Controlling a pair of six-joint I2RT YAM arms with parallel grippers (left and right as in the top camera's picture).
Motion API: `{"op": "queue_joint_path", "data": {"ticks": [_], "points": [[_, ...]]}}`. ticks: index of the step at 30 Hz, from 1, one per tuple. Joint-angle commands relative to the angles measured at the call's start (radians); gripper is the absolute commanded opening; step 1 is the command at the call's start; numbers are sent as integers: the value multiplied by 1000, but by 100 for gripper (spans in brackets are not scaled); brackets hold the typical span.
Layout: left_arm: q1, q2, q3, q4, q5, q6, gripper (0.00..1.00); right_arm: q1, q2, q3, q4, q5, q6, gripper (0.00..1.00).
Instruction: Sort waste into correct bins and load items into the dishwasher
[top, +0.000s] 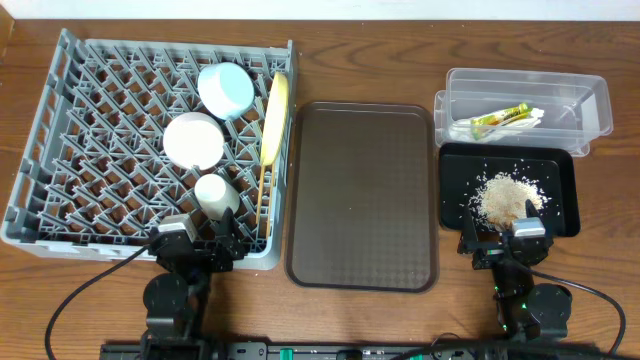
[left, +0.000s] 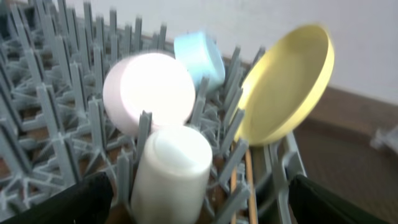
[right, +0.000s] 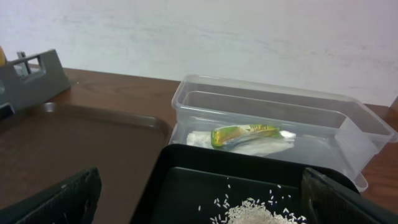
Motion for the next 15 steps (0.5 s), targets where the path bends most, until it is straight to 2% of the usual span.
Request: {"op": "queue_joint_path", "data": {"ticks": [1, 3, 8, 15], "points": [[12, -31, -68, 142, -9, 63, 93, 9, -7, -2, -4, 6, -9, 99], [12, -31, -95, 211, -8, 114, 93, 9, -7, -2, -4, 6, -9, 99], [12, -31, -95, 132, -5, 199, 93, 9, -7, -2, -4, 6, -9, 99], [12, -31, -94, 133, -5, 201, 93, 9, -7, -2, -4, 6, -9, 99]]}}
